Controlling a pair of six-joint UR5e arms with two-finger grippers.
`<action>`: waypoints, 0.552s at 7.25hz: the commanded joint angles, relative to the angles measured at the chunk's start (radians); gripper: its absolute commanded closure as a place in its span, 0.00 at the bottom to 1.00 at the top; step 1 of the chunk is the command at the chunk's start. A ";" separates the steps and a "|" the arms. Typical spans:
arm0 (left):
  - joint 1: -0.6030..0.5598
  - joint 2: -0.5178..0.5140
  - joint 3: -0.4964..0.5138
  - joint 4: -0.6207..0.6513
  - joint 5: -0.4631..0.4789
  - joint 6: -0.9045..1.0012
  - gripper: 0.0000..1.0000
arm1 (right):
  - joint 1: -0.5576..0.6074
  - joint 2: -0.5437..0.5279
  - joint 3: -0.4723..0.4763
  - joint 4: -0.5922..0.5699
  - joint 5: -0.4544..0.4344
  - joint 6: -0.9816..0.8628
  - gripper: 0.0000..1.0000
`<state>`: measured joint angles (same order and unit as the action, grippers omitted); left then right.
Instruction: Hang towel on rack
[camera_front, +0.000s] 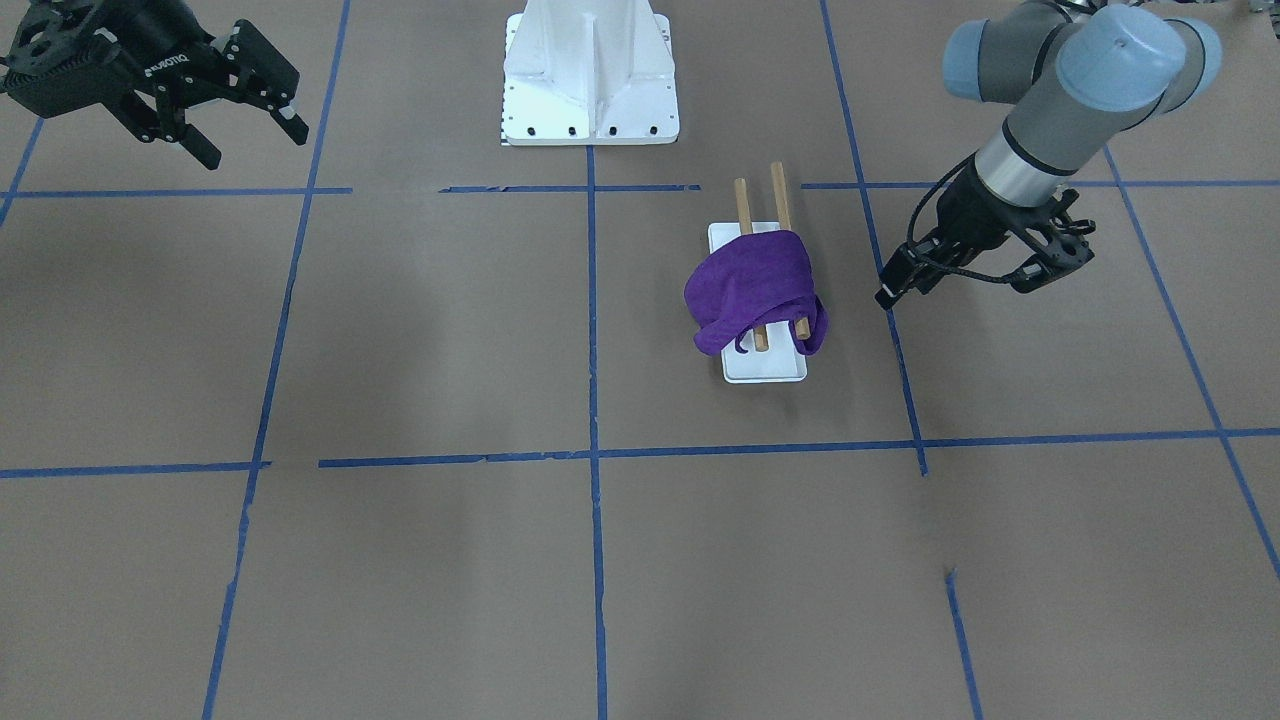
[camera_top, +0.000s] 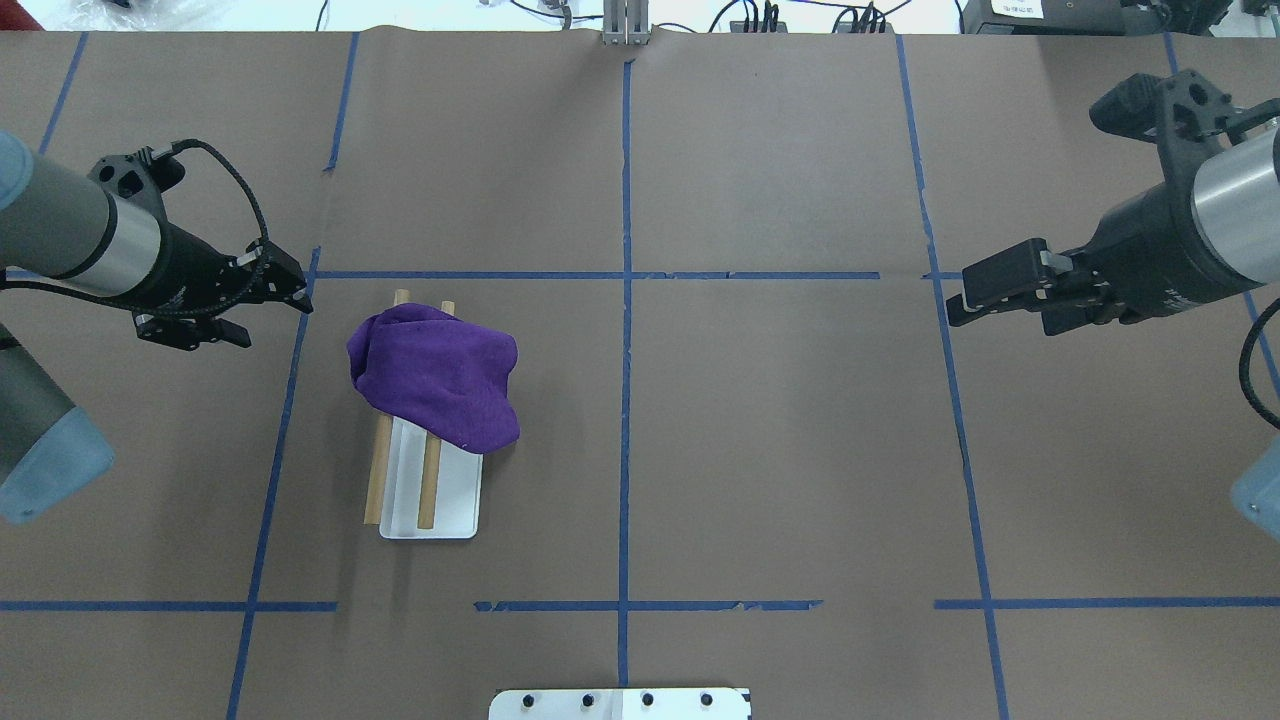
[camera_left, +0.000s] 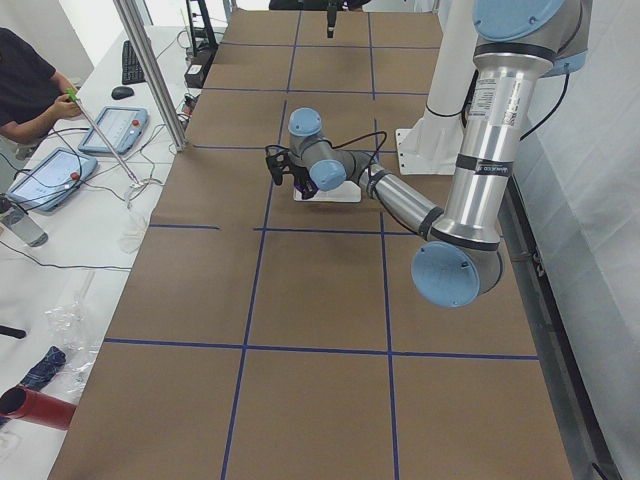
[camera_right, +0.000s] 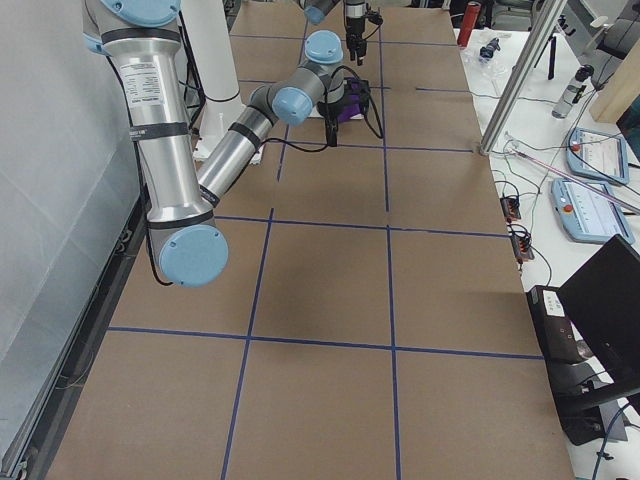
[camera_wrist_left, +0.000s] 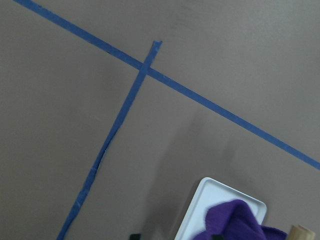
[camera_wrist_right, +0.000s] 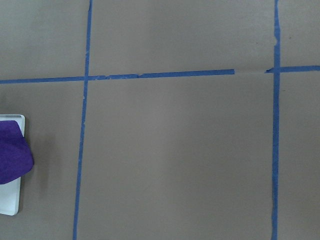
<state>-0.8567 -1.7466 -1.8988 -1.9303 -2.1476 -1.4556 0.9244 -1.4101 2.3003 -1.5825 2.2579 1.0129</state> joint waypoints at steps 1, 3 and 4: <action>-0.013 0.065 -0.052 -0.003 -0.001 0.201 0.00 | 0.065 -0.106 -0.024 0.006 0.008 -0.116 0.00; -0.133 0.114 -0.046 -0.003 -0.003 0.512 0.00 | 0.211 -0.159 -0.114 -0.002 0.029 -0.290 0.00; -0.242 0.143 -0.019 -0.003 -0.009 0.719 0.00 | 0.285 -0.173 -0.201 -0.002 0.052 -0.442 0.00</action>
<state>-0.9852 -1.6380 -1.9393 -1.9328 -2.1514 -0.9727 1.1186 -1.5603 2.1887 -1.5835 2.2877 0.7240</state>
